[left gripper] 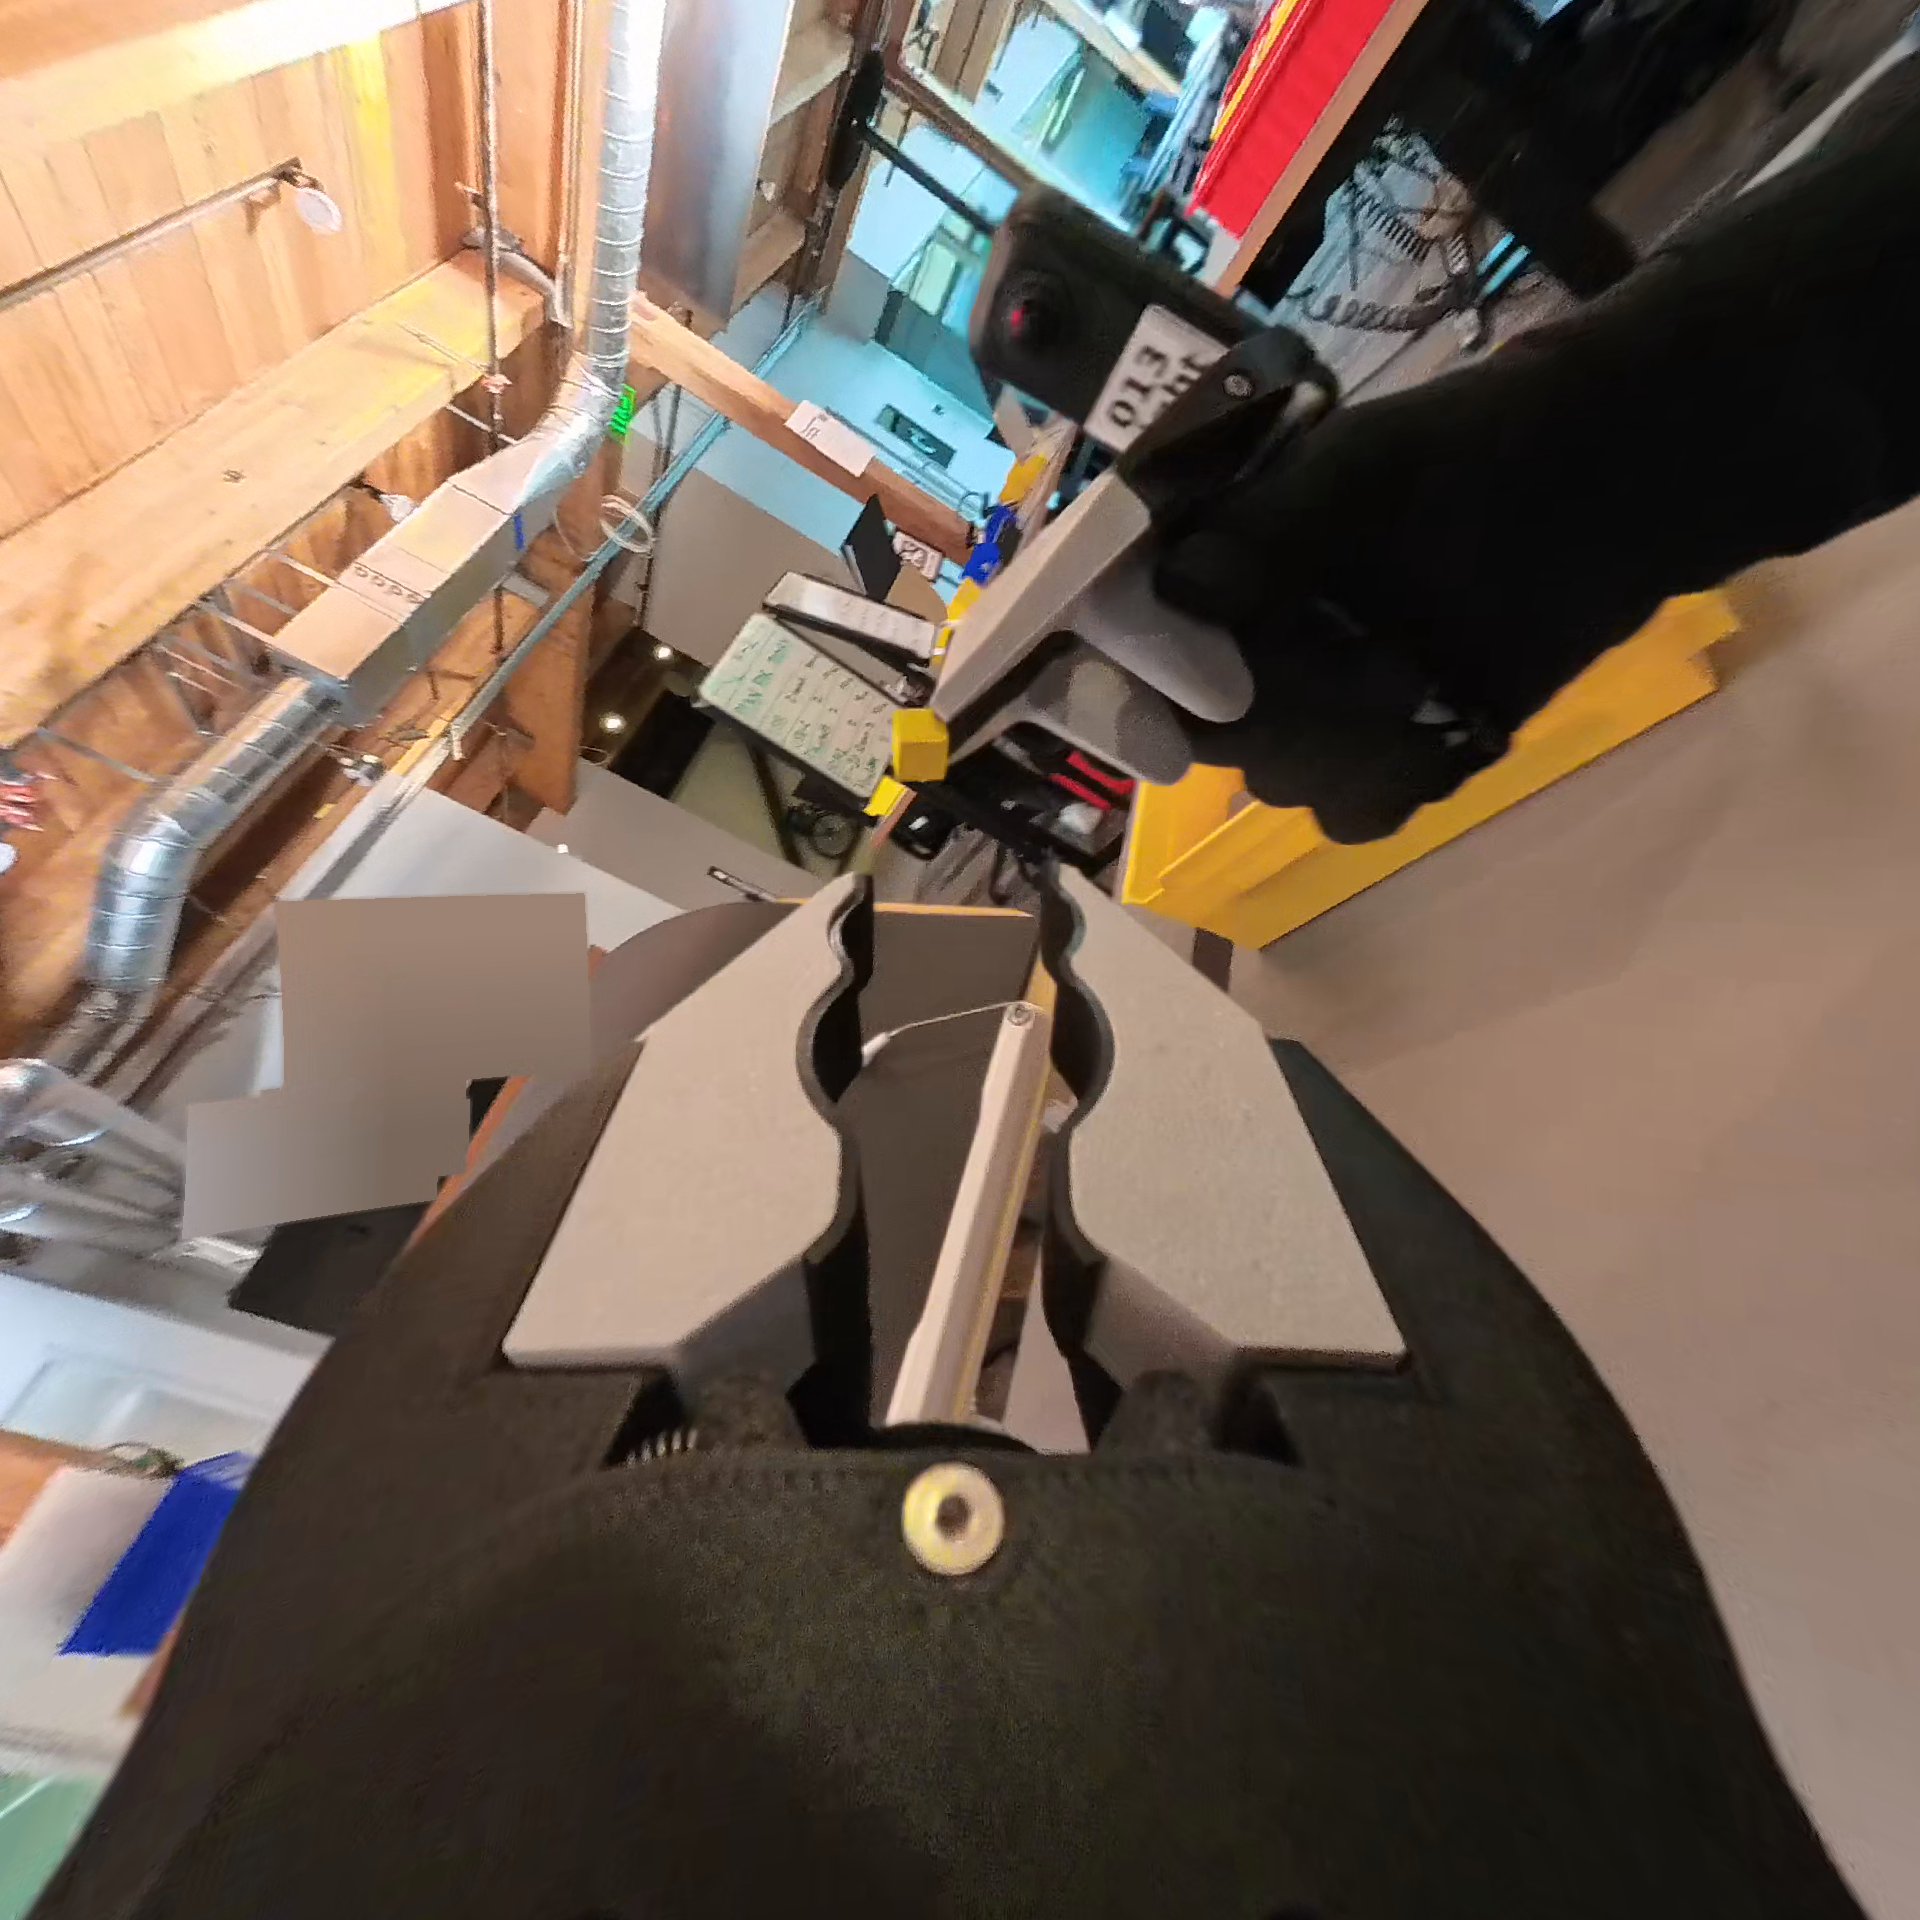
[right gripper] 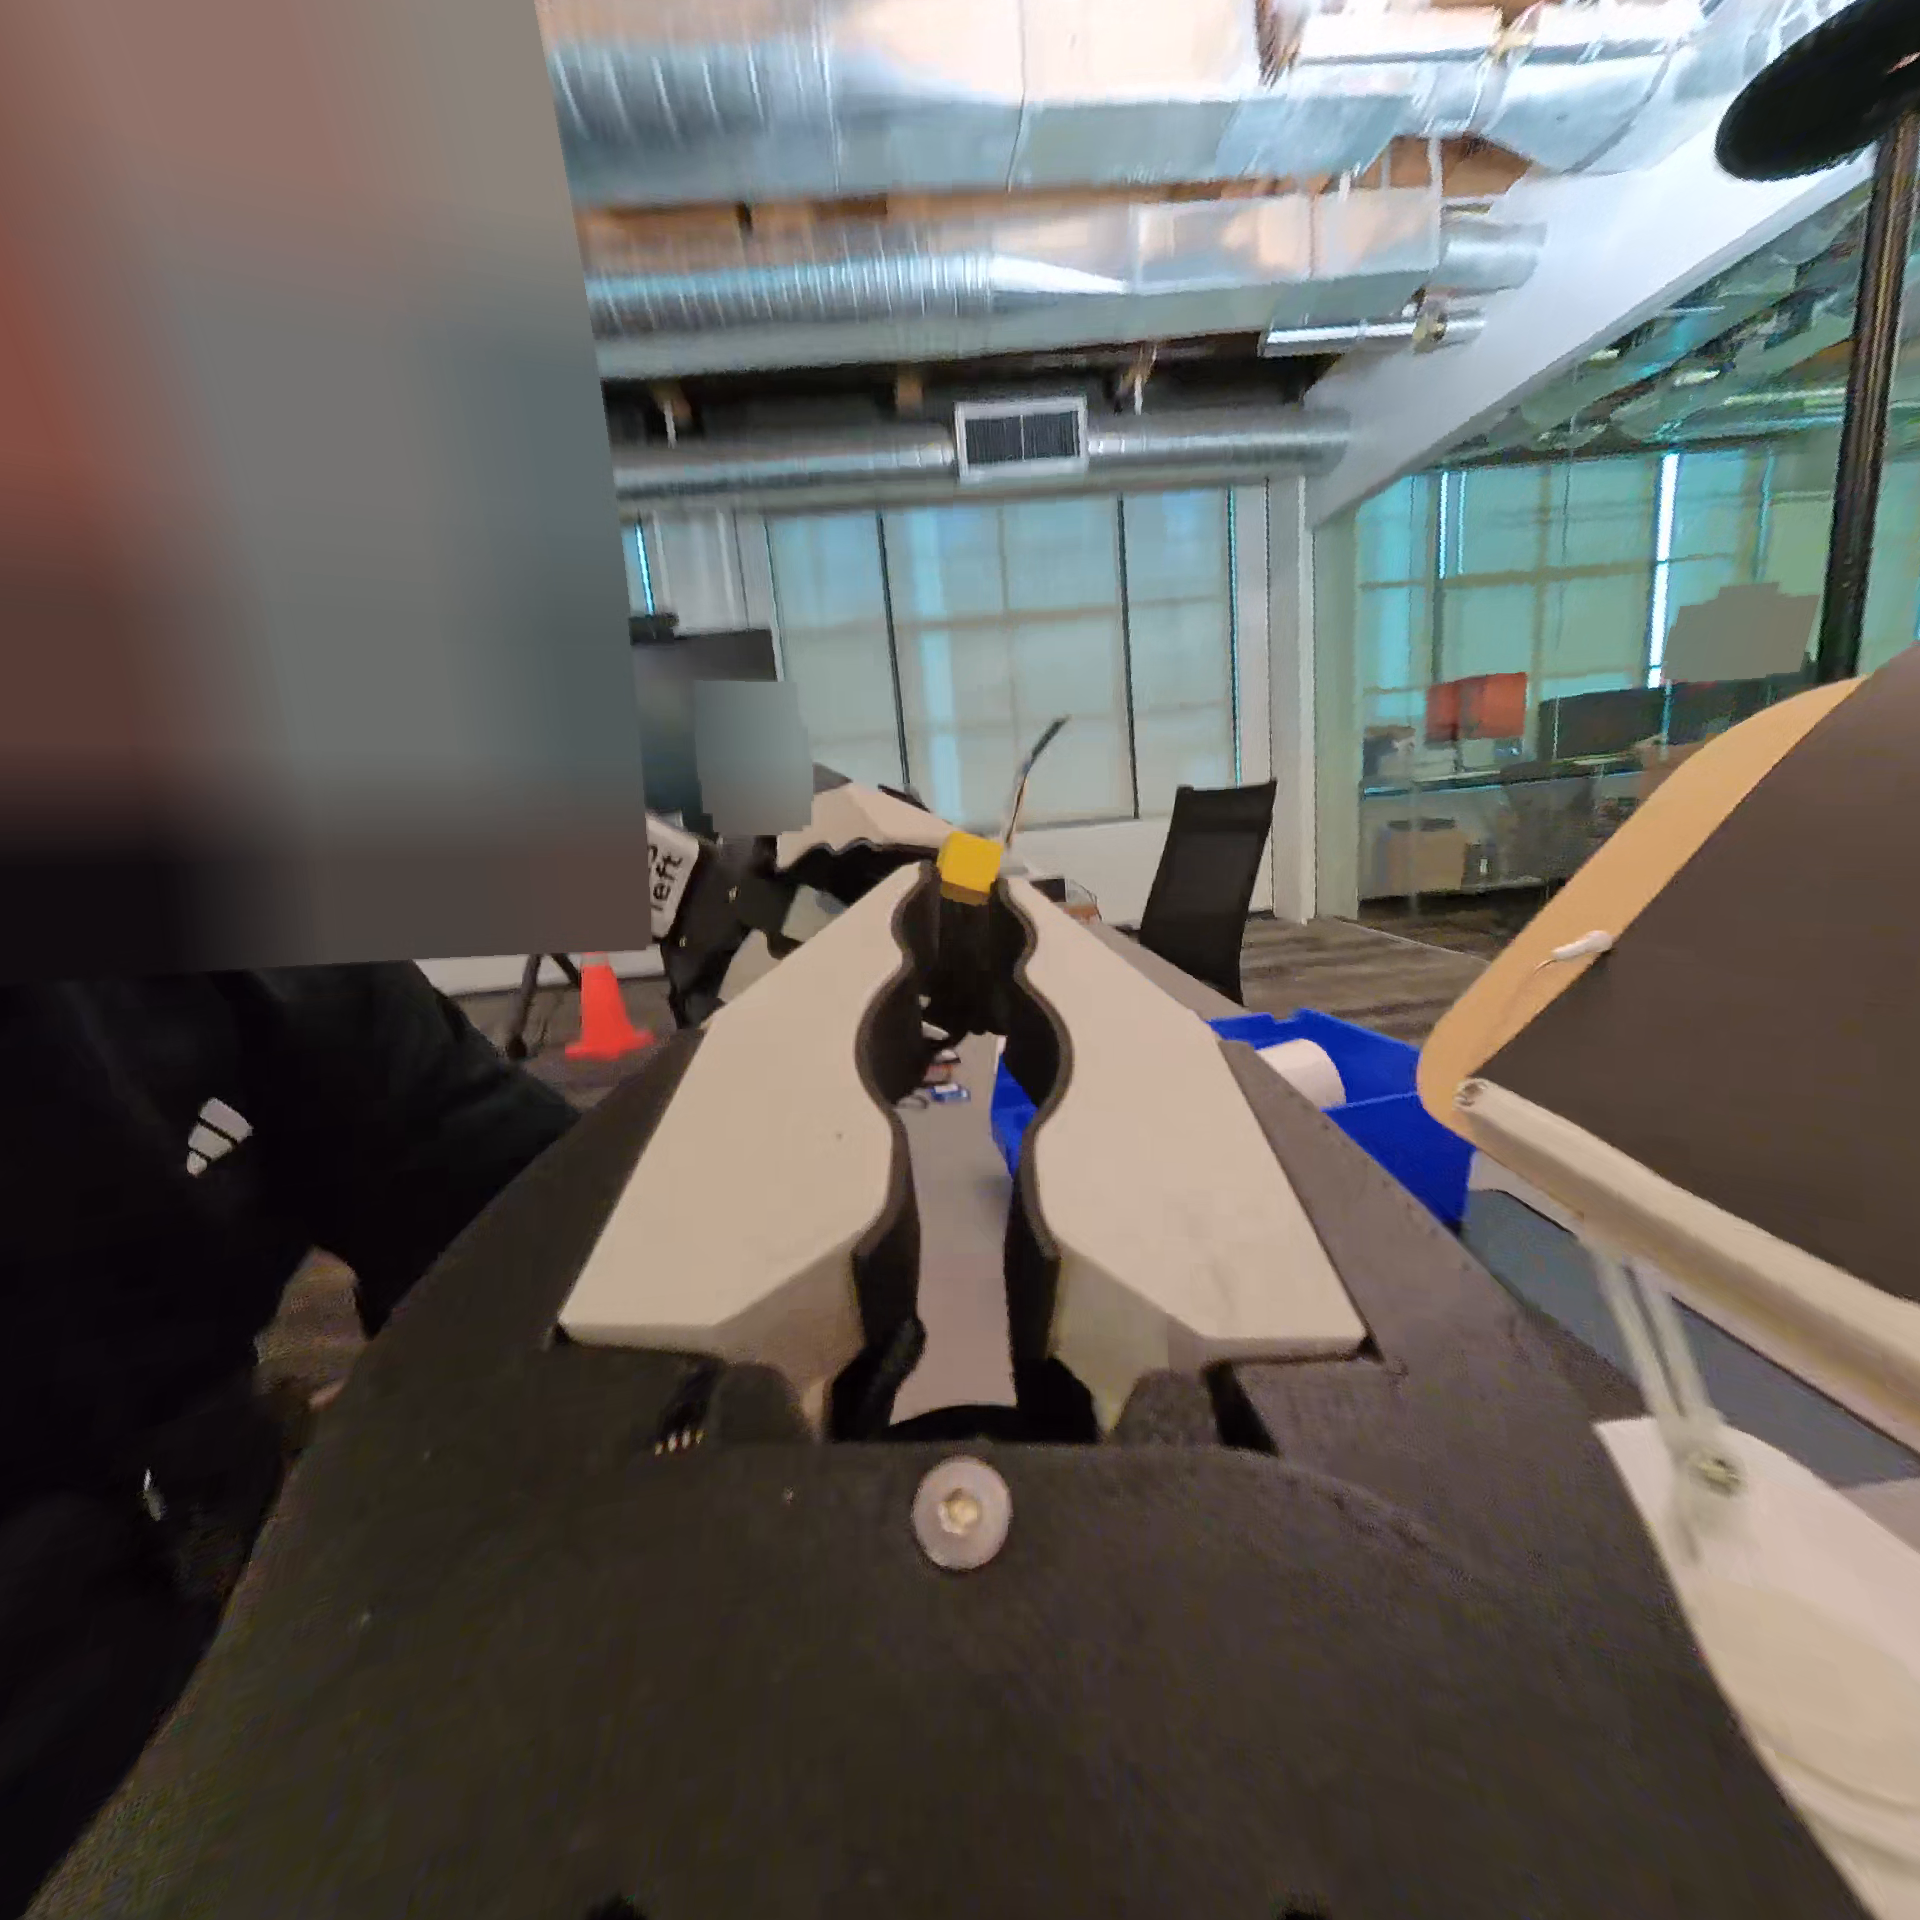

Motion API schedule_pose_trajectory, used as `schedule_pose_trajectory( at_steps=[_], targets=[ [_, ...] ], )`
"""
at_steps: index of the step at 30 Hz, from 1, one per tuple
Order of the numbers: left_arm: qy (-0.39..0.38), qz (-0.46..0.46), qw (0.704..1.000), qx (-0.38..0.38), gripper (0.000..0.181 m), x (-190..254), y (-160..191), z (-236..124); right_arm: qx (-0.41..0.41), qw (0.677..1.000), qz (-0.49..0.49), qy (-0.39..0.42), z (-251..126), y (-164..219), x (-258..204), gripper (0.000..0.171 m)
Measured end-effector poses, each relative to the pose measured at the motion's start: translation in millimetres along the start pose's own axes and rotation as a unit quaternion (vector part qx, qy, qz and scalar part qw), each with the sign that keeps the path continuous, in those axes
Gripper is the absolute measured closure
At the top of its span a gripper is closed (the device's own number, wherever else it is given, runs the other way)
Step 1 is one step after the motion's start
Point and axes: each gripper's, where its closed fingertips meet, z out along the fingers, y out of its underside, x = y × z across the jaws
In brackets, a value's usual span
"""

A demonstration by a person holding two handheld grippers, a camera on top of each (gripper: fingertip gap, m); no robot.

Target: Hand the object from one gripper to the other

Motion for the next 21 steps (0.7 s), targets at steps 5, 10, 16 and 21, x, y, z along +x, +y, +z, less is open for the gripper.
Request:
schedule_pose_trajectory(
  at_steps=[5,10,16,21],
  targets=[
    [-0.019,0.025,0.999,0.021,0.155,12.8,-21.6,7.9,0.047,0.997,0.05,0.02,-7.7,7.6,-14.4,0.165],
    [-0.041,0.037,0.998,0.033,0.158,13.9,-35.9,12.3,0.081,0.992,0.091,0.016,-18.3,10.4,-24.6,0.165],
    [-0.018,0.041,0.999,0.027,0.163,26.3,-39.9,21.9,0.102,0.988,0.114,0.006,-26.9,13.5,-28.7,0.165],
    [-0.013,0.041,0.999,0.026,0.169,29.6,-38.3,25.0,0.114,0.985,0.127,0.0,-29.2,15.8,-27.9,0.164]
  ],
)
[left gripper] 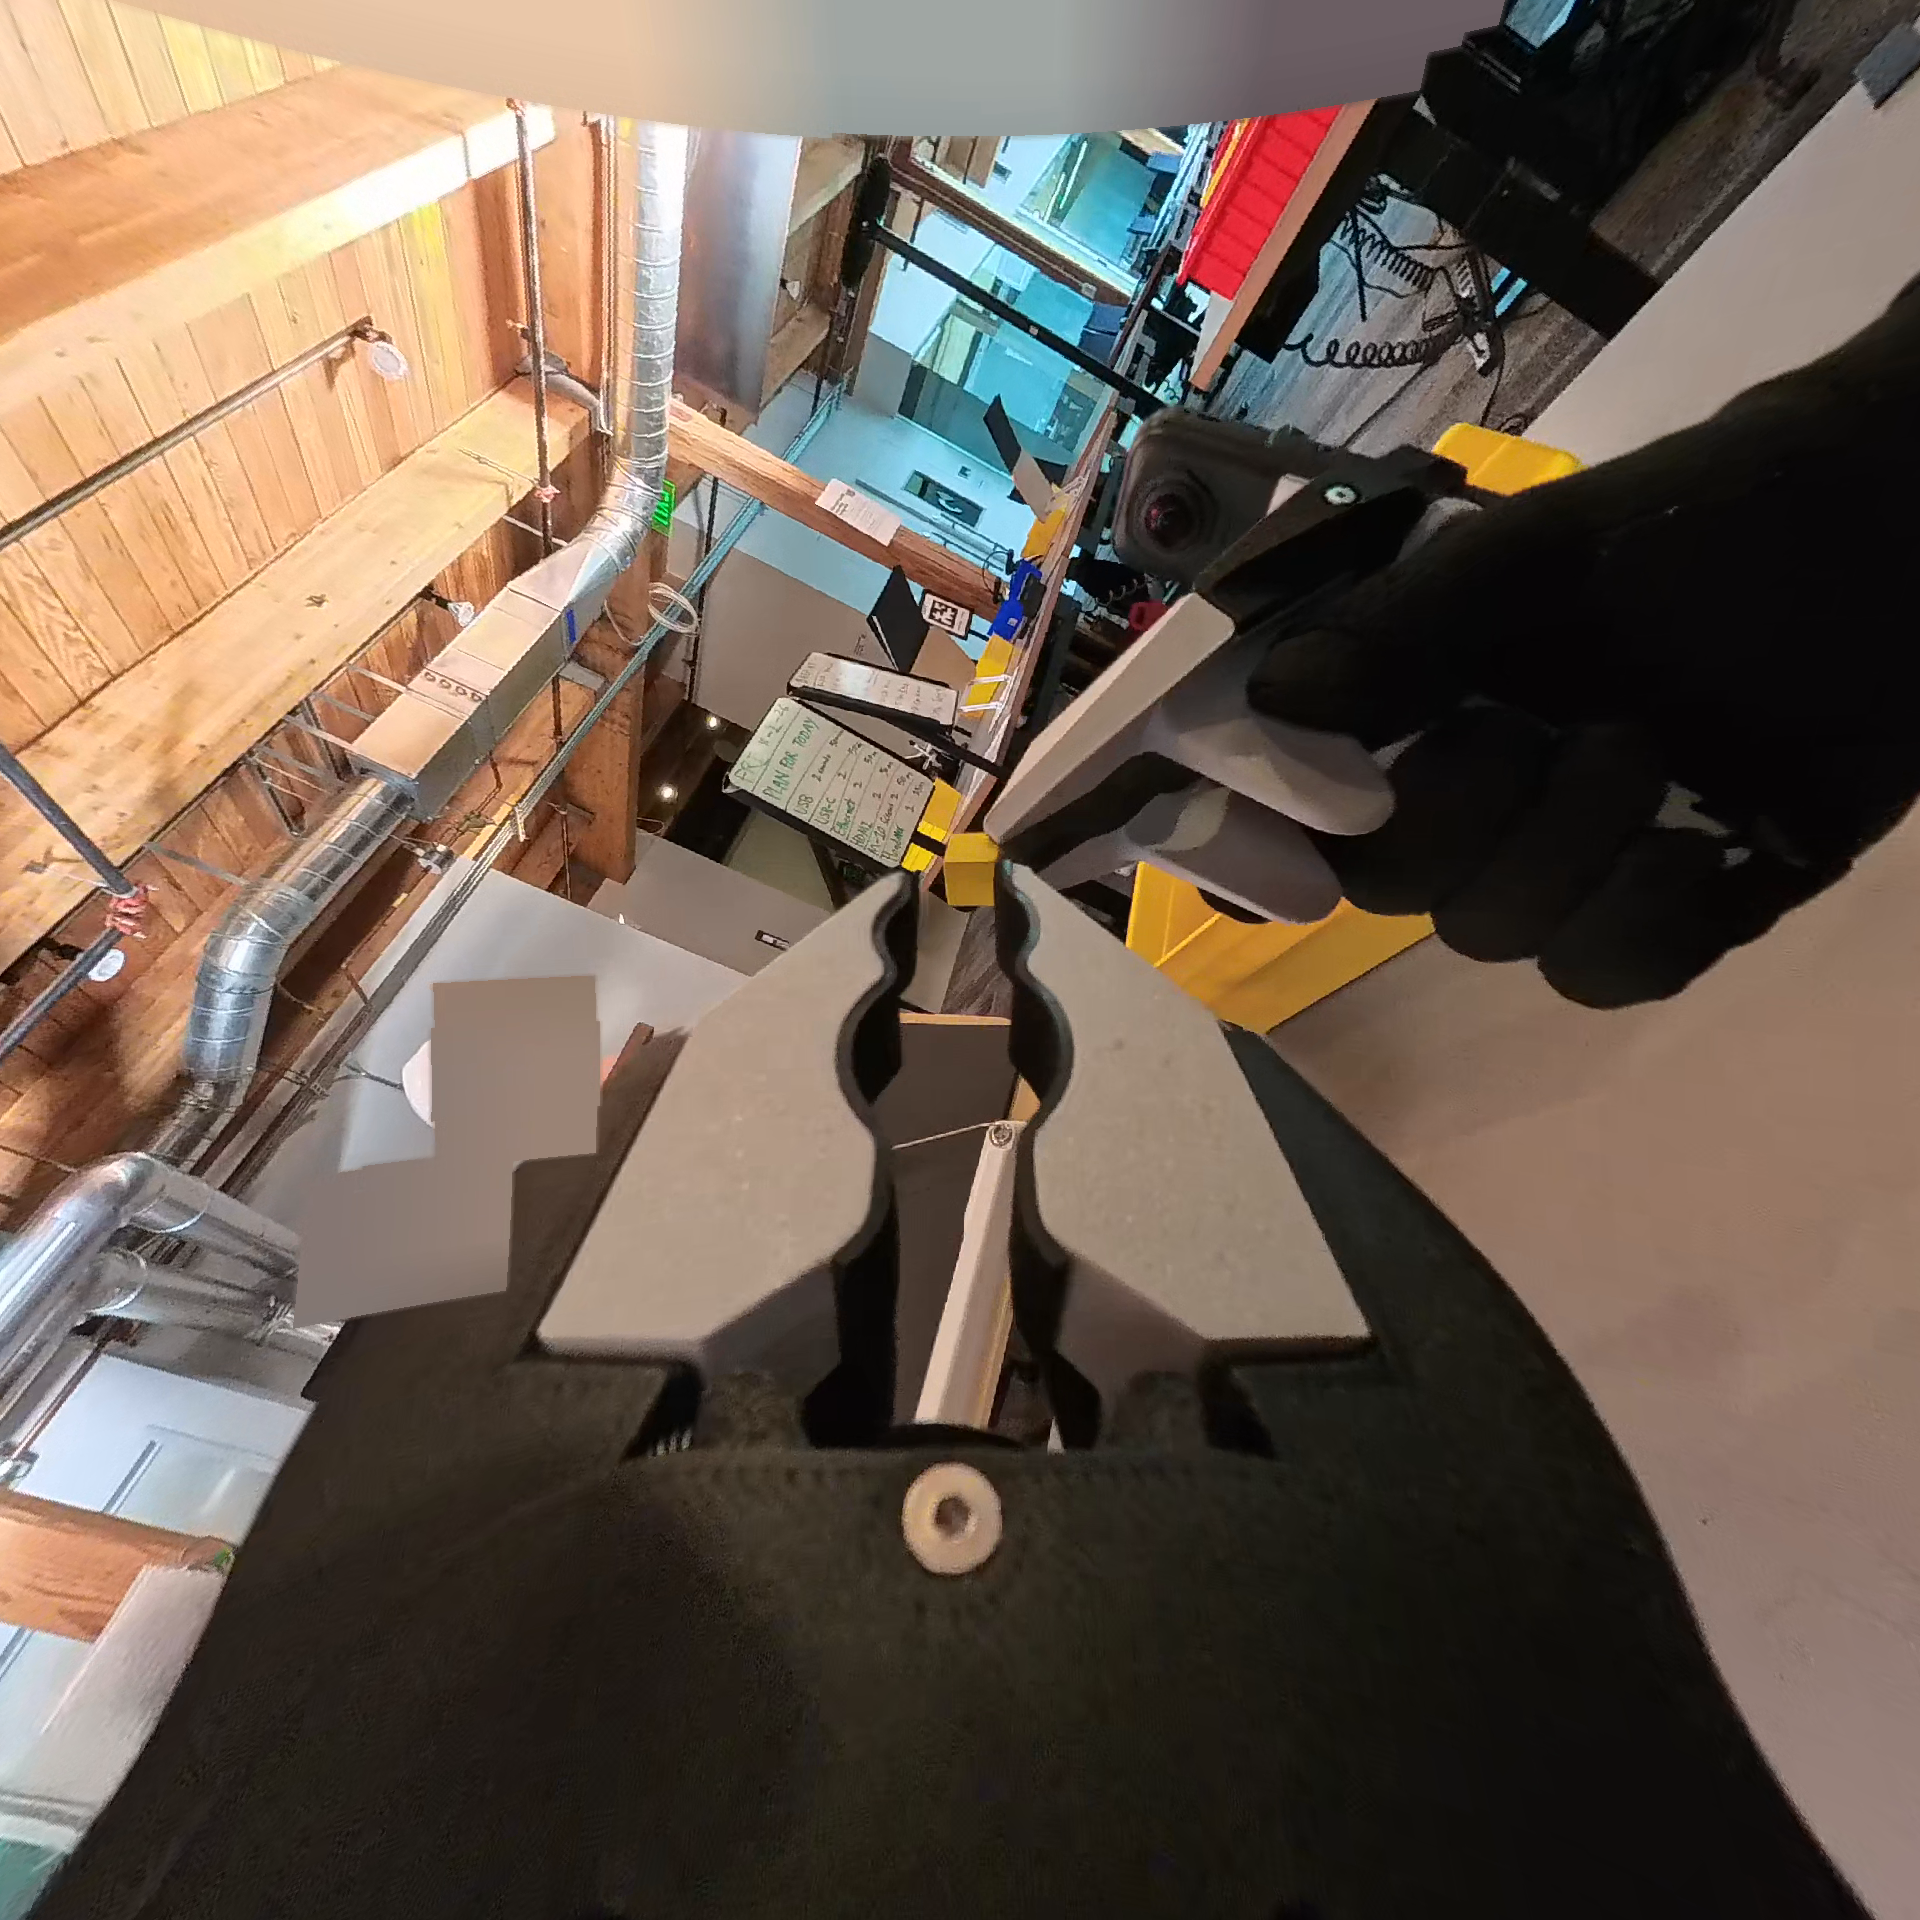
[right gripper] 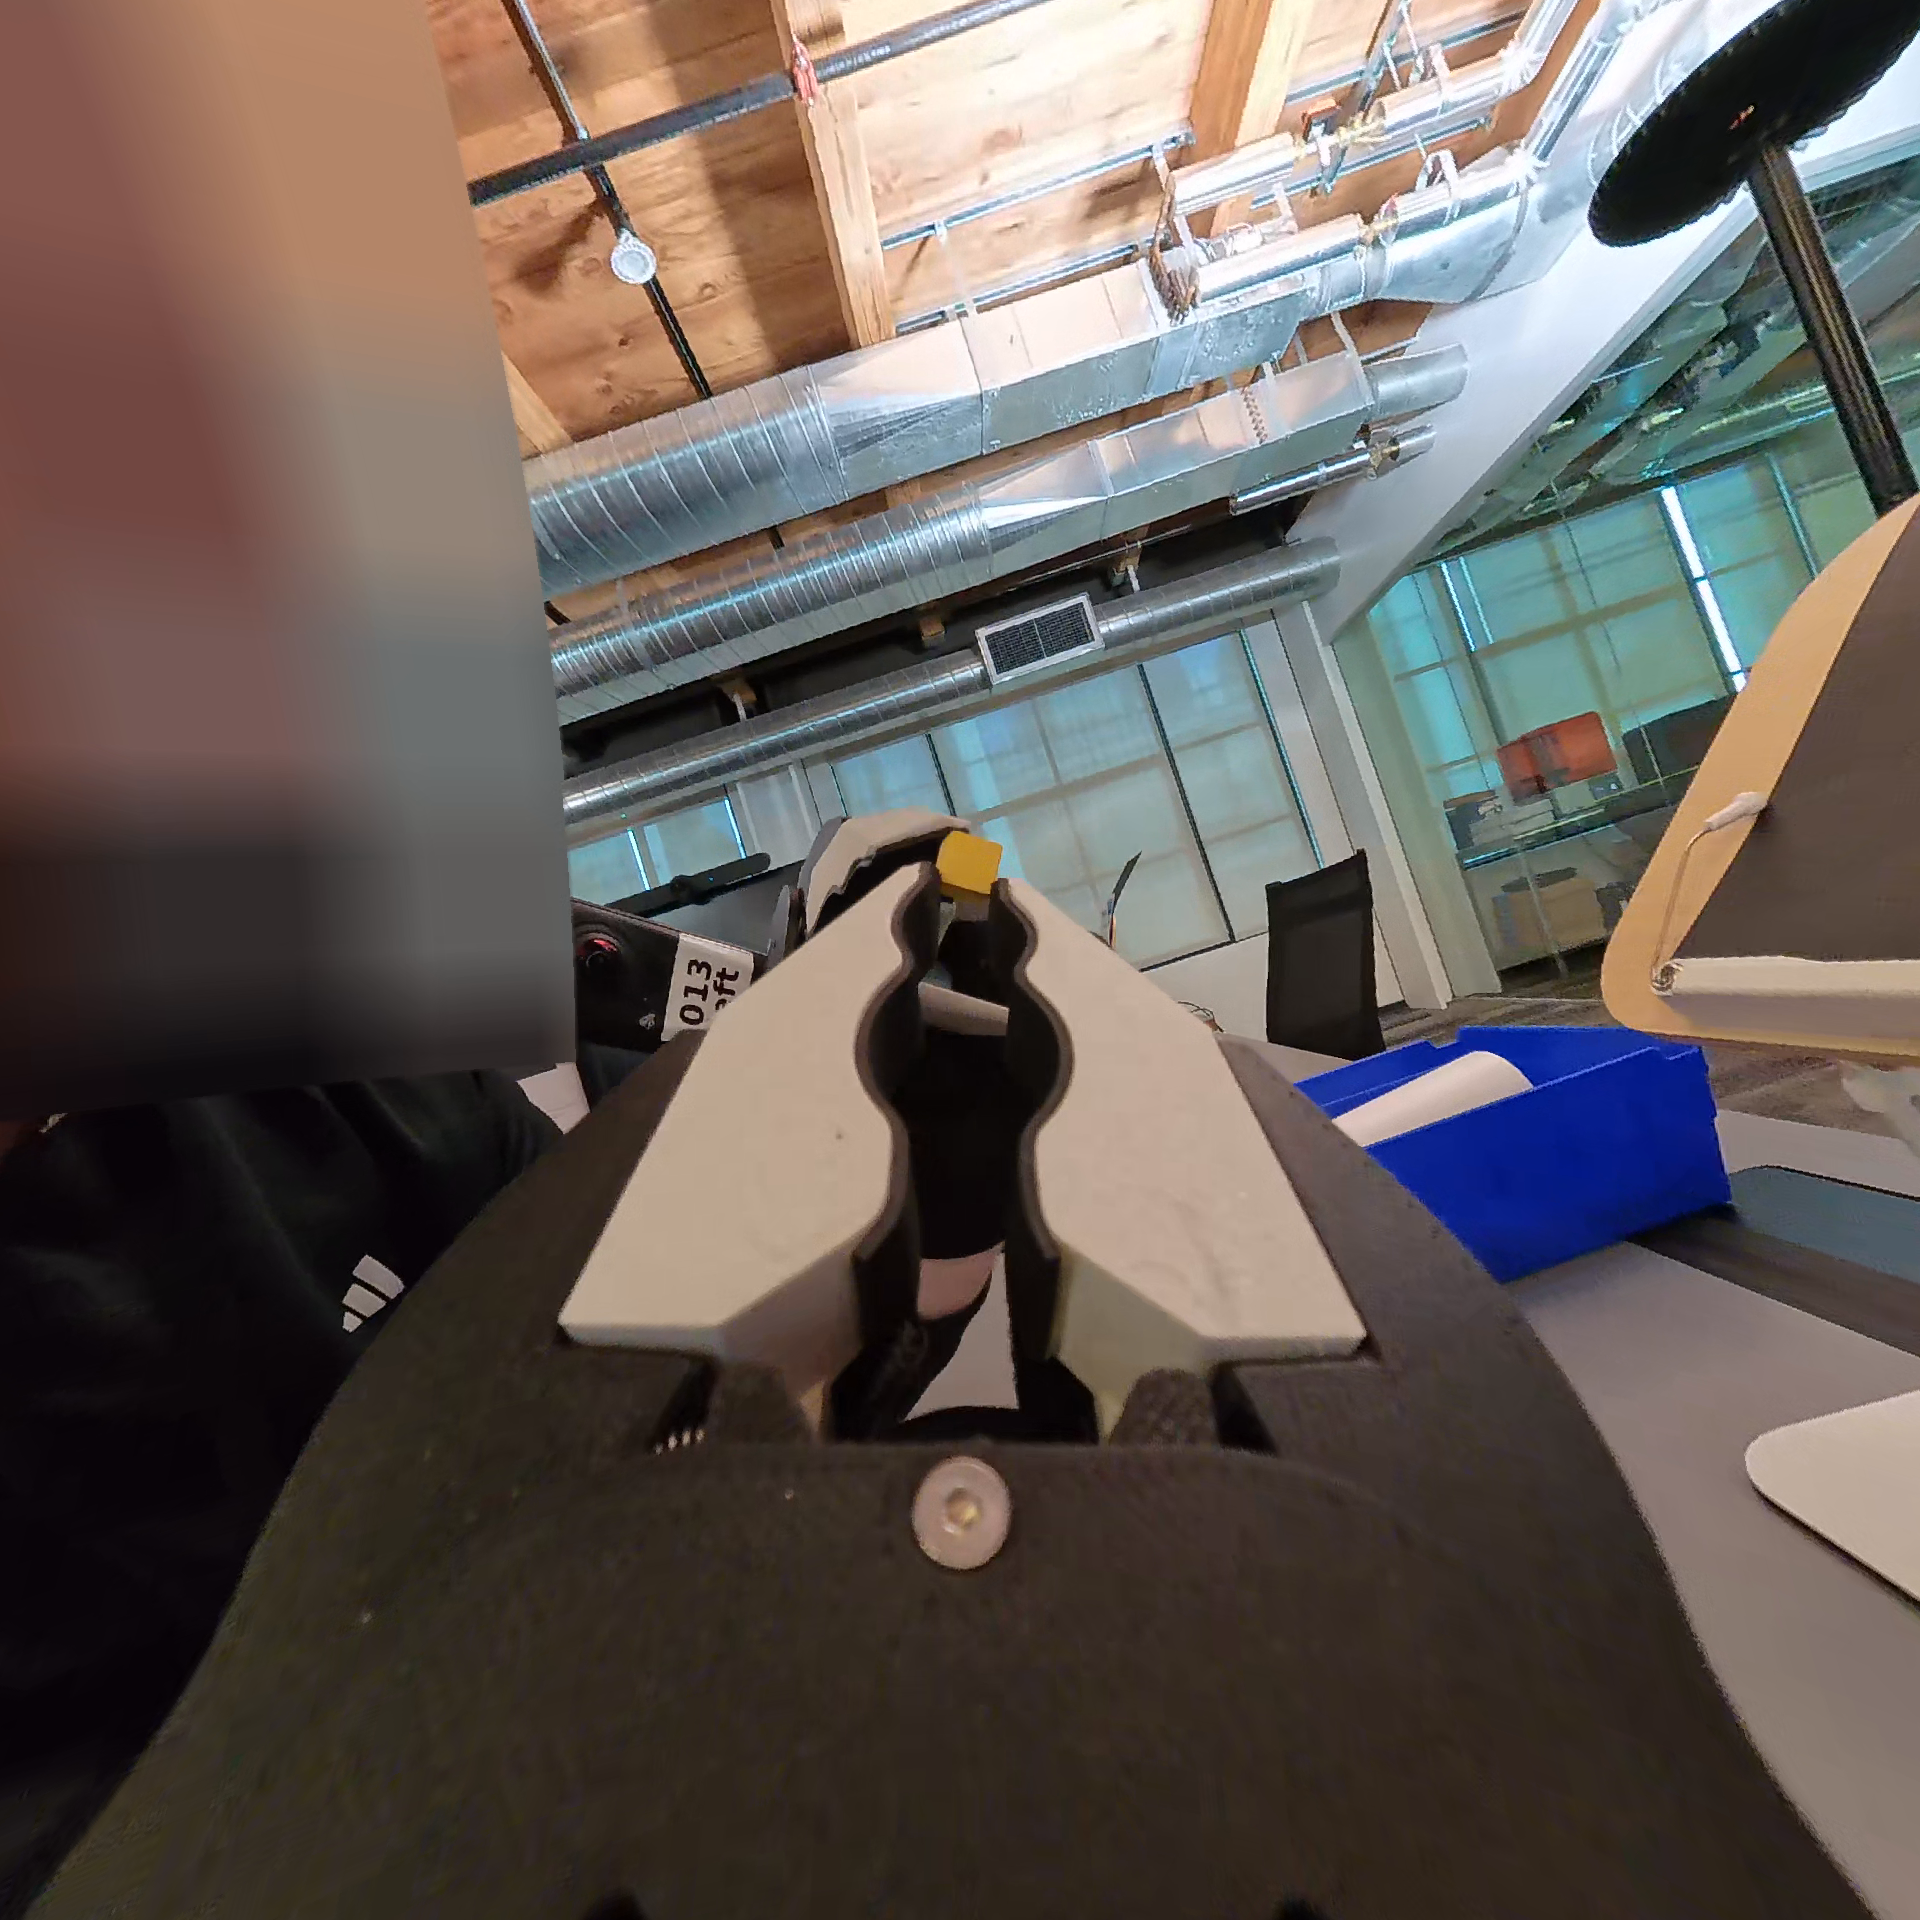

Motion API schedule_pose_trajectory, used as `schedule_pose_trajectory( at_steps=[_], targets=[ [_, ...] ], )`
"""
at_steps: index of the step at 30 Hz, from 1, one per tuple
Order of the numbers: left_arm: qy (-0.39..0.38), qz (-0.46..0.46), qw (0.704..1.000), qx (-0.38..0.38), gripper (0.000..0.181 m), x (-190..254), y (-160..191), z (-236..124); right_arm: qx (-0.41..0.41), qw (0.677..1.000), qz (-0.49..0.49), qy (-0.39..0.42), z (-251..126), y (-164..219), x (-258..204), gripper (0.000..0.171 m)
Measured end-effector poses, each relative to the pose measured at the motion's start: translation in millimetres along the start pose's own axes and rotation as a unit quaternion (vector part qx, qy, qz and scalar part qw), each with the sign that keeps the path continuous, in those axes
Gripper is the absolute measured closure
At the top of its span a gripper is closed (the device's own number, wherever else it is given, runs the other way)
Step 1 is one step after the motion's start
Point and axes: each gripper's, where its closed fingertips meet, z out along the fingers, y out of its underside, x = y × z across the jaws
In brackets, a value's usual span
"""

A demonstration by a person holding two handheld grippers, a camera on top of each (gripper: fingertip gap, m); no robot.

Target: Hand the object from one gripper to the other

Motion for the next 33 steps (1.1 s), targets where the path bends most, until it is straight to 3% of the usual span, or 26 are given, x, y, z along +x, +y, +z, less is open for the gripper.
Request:
schedule_pose_trajectory(
  at_steps=[12,33],
  targets=[
    [0.026,0.006,1.0,-0.004,0.164,6.9,5.3,-0.4,0.003,1.0,0.01,-0.006,0.9,2.8,0.6,0.164],
    [0.013,0.008,1.0,-0.004,0.172,6.4,6.0,1.3,0.005,1.0,0.017,-0.009,-0.5,3.6,0.3,0.164]
  ],
)
